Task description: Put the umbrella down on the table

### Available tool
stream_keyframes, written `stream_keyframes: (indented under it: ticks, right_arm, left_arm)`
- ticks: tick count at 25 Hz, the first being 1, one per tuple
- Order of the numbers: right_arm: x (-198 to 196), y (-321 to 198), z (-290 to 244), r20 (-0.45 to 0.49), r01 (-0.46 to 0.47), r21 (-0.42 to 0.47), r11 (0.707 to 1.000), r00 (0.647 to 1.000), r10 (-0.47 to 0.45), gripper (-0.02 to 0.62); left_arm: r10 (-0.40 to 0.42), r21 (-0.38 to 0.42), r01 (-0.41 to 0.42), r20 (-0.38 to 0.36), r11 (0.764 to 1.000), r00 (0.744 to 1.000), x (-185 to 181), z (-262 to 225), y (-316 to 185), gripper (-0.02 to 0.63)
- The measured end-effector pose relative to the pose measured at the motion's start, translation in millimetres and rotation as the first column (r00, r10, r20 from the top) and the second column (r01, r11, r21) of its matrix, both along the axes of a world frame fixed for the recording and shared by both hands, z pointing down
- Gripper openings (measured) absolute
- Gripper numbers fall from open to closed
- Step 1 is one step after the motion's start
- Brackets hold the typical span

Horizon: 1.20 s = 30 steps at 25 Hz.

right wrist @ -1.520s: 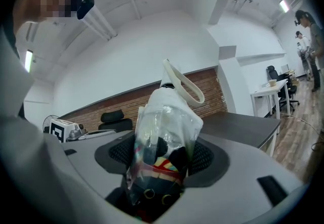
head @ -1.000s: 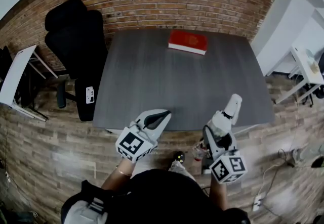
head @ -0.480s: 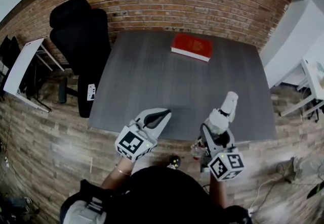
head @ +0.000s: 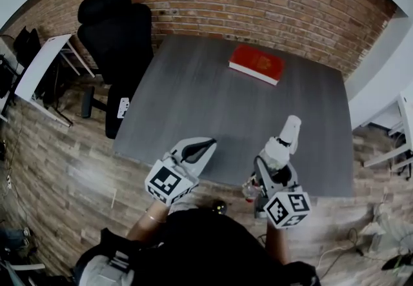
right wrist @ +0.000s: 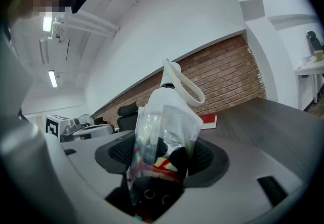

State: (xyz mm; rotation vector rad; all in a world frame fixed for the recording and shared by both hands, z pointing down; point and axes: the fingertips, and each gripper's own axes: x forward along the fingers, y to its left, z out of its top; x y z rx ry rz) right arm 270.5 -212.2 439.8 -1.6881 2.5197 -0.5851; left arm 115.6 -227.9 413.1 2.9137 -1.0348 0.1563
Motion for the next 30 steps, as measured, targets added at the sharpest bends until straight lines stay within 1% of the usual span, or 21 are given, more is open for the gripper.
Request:
stream_keyframes:
  ticks: [7, 11, 16, 23, 30]
  right_arm:
    - [-4, -14, 26, 0.015, 0.029, -0.045, 0.999, 0.999, -0.028, 0.282]
    - [-7, -24, 38, 0.008, 0.037, -0.07, 0.997, 0.999, -0.036, 0.282]
    - [-6, -48, 47, -0.013, 0.019, -0.094, 0.995, 1.0, -0.02, 0.281]
    - [-1, -81, 66, -0.037, -0.009, -0.16, 0.987, 0.999, 0.004, 0.282]
    - [2, -110, 90, -0.056, -0.047, -0.219, 0.974, 0.998, 0.035, 0.281]
  left_arm:
    - [-0.046, -0.034, 0.047, 0.02, 0.998, 0.999, -12, 16, -3, 0.002]
    - [-0.051, -0.051, 0.053, 0.034, 0.997, 0.998, -17, 25, -9, 0.002]
    - [-0.042, -0.061, 0.044, 0.029, 0.997, 0.999, -17, 29, -32, 0.002]
    - [-0.004, -0.058, 0.005, 0.023, 0.998, 1.0, -11, 28, -77, 0.002]
    - [0.008, -0.102, -0.005, 0.027, 0.995, 1.0, -16, 44, -111, 0.002]
